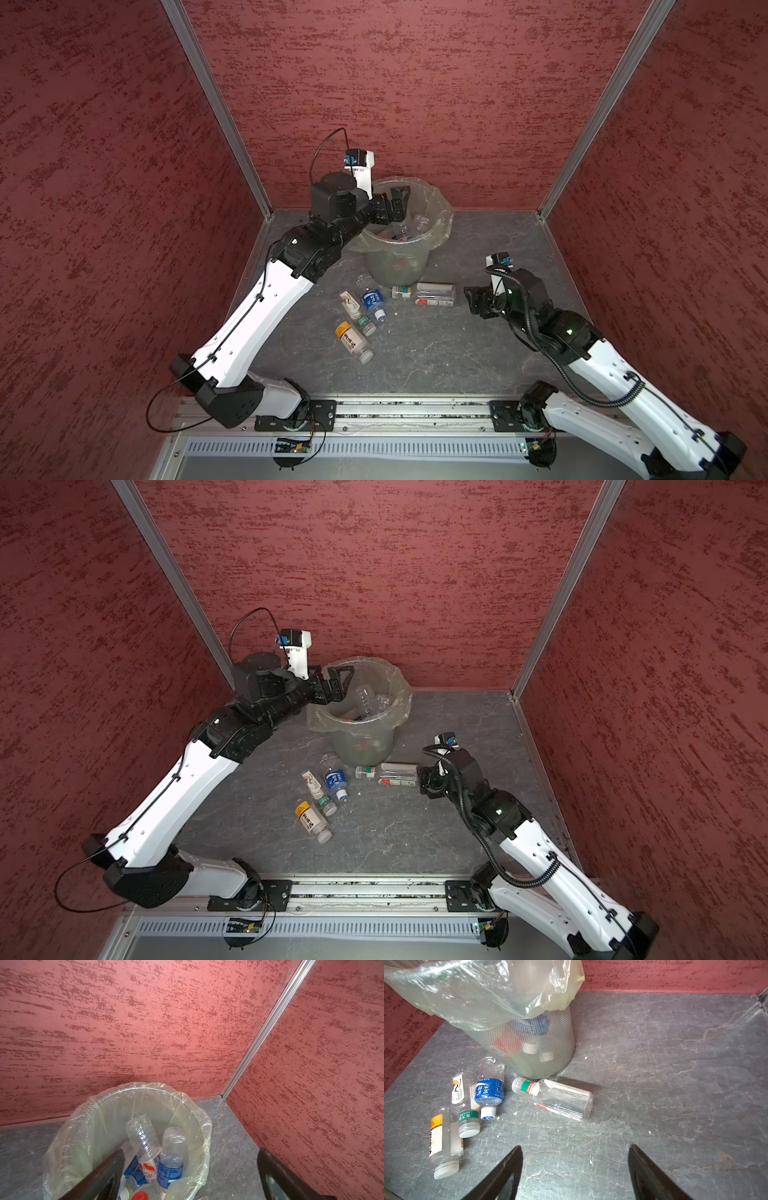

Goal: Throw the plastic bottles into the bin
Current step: 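Withdraw the left gripper toward the bottles while the right gripper moves toward the green-labeled bottle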

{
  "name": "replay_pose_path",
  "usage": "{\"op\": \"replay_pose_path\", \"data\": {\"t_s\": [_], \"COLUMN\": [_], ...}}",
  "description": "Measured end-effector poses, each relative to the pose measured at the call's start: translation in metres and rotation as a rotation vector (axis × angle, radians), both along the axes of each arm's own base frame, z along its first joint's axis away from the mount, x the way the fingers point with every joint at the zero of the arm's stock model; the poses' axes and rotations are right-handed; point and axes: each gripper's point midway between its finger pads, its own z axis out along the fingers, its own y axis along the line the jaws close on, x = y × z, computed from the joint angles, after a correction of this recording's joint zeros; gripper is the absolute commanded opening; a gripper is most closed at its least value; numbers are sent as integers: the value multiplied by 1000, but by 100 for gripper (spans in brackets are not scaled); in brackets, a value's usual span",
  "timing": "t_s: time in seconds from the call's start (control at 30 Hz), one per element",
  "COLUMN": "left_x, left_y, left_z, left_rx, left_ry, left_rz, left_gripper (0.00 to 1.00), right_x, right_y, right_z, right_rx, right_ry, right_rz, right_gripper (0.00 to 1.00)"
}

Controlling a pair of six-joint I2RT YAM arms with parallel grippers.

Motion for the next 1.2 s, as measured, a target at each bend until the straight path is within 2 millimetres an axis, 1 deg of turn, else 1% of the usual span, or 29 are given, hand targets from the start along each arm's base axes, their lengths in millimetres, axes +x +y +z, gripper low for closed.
{"op": "replay_pose_path", "data": {"t_s": [0.1, 0.23, 0.3, 0.37, 0.5, 0.63, 0.77, 0.87, 1.0, 1.2], "left_x": [-10, -23, -31, -40, -60, -74, -86, -94, -106, -124], "left_y": [8, 18, 25, 33, 49, 62, 71, 77, 85, 96], "left_z": [-17, -54, -73, -87, -108, -124, -149, -173, -204, -233], "left_rx": [18, 56, 68, 73, 62, 54, 53, 62, 67, 47], "left_ry": [22, 77, 104, 123, 146, 165, 207, 257, 322, 388], "left_rz": [5, 9, 18, 27, 44, 64, 77, 85, 99, 118], "left_gripper": [99, 99, 99, 100, 99, 99, 99, 99, 99, 100], "right_x": [6, 13, 16, 19, 24, 31, 41, 52, 71, 88], "right_y": [6, 17, 20, 23, 30, 39, 49, 56, 57, 60], "right_z": [-3, -11, -18, -26, -39, -46, -50, -56, -71, -94], "right_rx": [-18, -41, -59, -77, -96, -86, -62, -41, -7, 18], "right_ry": [24, 60, 83, 103, 137, 146, 137, 141, 163, 198], "right_rz": [14, 43, 53, 61, 79, 91, 96, 89, 67, 70], "right_gripper": [89, 92, 93, 94, 96, 98, 98, 97, 96, 95]}}
